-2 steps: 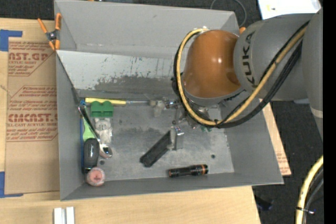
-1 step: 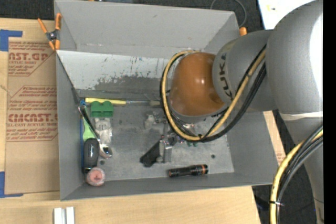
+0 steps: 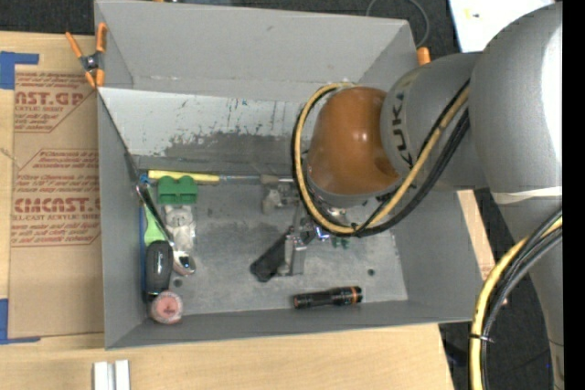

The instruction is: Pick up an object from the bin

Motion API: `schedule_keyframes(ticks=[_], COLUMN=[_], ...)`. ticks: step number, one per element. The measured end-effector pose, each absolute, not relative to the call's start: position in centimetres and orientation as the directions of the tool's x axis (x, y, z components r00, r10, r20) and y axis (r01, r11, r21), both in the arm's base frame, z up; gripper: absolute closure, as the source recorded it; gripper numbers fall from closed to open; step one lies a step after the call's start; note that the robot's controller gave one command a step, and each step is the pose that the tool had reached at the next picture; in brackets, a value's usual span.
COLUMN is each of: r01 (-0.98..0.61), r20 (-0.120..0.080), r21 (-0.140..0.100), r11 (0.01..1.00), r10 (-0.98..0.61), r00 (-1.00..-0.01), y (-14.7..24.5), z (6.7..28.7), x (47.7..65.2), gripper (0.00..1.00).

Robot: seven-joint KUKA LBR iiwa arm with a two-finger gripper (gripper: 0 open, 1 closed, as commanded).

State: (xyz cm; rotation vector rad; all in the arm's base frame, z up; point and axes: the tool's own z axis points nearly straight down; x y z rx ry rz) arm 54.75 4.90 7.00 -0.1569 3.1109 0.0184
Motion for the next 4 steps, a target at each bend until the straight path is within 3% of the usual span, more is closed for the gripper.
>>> schedule_keyframes(ticks=[1,2,4], r01=[-0.361,-0.306,-0.586], r20=[-0.016,-0.019,-0.023], r21=[0.007,0.004,0.0], r11=[0.933,0.952,0.811], r10=[-0.361,-0.306,-0.585], r00=[-0.933,-0.952,-0.81], y=[-1.8,-3.2,0.5], z=[7.2,7.1,7.4], x=[52.8,54.0,56.4], gripper=[0.0,0.0,0.0])
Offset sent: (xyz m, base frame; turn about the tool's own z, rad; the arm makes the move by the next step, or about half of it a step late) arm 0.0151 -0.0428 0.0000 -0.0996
